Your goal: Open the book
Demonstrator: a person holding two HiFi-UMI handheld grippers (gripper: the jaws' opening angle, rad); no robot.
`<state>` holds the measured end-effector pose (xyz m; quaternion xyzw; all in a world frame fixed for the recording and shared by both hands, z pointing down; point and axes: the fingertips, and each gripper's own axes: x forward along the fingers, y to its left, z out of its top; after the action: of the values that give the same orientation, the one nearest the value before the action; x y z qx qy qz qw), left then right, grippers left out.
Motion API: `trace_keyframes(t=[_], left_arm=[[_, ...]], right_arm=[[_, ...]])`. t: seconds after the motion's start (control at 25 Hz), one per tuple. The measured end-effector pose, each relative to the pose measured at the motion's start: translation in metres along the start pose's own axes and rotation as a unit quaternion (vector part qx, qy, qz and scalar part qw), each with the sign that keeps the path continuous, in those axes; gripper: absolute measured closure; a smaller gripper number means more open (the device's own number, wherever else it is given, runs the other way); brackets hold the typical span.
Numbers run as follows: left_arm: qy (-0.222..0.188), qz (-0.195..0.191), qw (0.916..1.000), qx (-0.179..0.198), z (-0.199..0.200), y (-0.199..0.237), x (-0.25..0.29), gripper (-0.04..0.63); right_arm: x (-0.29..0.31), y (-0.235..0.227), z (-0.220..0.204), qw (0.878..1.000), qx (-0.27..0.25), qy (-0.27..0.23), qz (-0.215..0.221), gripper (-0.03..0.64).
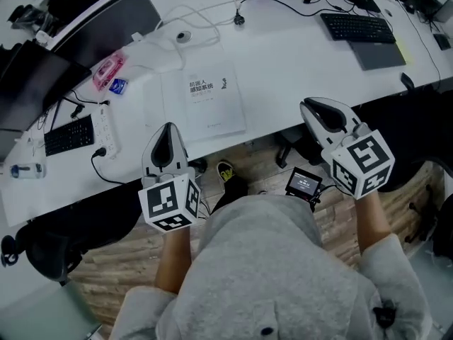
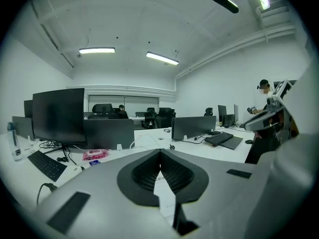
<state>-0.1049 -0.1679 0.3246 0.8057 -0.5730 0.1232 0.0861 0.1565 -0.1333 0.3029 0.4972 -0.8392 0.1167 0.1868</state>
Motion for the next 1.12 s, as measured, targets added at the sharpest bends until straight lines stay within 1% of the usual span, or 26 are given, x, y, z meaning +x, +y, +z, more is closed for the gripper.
trace_keyframes(t=[0.08, 0.2, 0.4, 0.56, 0.88, 1.12], left_arm=[[-0.003, -0.002, 1.0000, 0.003, 0.000, -0.017, -0.010, 0.586], [-0.006, -0.006, 0.9999, 0.005, -0.002, -0.042, -0.026, 0.586], [-0.008, -0.014, 0.9998, 0.008, -0.011, -0.078, -0.056, 0.586], [-0.009, -0.014, 0.9998, 0.009, -0.020, -0.097, -0.077, 0.586], [-0.017, 0.000, 0.9998, 0.010, -0.023, -0.104, -0.108, 0.586], [-0.027, -0.005, 0.9996, 0.005, -0.017, -0.107, -0.115, 0.586]], right_arm=[[-0.033, -0.007, 0.003, 0.999, 0.017, -0.030, -0.001, 0.566], [-0.073, -0.011, -0.009, 0.997, 0.041, -0.060, -0.011, 0.566], [-0.121, -0.014, -0.051, 0.994, 0.067, -0.075, -0.053, 0.568], [-0.145, -0.013, -0.069, 0.990, 0.091, -0.085, -0.064, 0.568], [-0.163, 0.001, -0.075, 0.991, 0.076, -0.091, -0.054, 0.568], [-0.165, 0.005, -0.073, 0.992, 0.070, -0.090, -0.054, 0.568]])
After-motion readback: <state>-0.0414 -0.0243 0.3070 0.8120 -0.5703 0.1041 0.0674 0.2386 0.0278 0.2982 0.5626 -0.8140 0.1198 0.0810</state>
